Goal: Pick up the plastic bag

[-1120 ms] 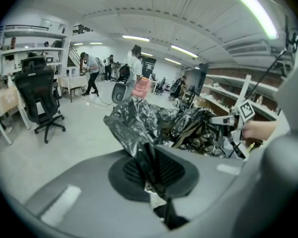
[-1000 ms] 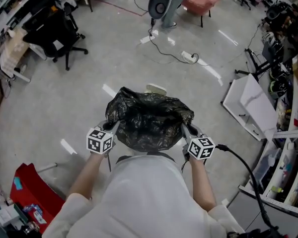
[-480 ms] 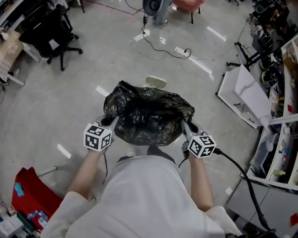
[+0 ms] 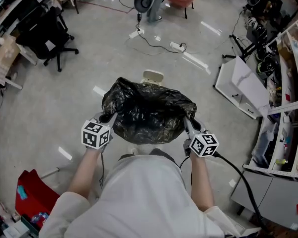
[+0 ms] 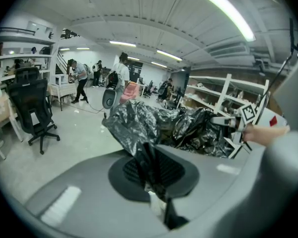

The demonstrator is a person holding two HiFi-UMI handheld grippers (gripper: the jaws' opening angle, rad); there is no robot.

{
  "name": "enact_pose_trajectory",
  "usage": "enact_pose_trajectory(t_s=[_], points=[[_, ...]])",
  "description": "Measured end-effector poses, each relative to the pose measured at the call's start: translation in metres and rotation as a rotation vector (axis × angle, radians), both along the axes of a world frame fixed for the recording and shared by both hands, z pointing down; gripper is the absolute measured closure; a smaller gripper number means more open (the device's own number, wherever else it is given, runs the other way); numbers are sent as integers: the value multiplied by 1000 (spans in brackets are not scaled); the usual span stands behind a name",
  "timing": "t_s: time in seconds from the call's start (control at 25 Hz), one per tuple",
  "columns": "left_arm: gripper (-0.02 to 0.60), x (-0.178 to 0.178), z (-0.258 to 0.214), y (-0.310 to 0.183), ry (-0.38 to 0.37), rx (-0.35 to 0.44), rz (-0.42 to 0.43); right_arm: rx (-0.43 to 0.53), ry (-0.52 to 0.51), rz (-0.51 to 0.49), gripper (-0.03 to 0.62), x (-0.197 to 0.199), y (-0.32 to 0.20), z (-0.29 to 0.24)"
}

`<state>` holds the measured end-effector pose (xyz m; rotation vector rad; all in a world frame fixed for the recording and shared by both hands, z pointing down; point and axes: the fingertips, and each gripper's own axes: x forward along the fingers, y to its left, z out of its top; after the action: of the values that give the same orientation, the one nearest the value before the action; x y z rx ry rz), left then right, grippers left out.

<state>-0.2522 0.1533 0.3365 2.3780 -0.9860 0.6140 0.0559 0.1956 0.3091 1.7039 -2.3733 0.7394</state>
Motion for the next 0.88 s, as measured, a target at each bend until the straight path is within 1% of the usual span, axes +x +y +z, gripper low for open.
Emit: enact_pose_trajectory(t_s=[0.2,0.32,0.44,0.6,0.72,0.88], points=[[574,17,-12,6,-6,2,10,15,-25,-9,591,16,12,-10],[574,24,-16,9,-5,-5,0,31,-18,-32,592,25,17,-15],[574,34,-21,12,-5,3,-7,56,-31,-44,592,36,21,-24],[574,48,-25,16,5,9,-19,69,-36,-56,592,48,22,-32],[574,59,-26,20,-3,14,-13,78,-25,-60,592,58,22,-35],[574,65,-28,23,-3,20,-16,83,-29,-60,592,64,19,-36]])
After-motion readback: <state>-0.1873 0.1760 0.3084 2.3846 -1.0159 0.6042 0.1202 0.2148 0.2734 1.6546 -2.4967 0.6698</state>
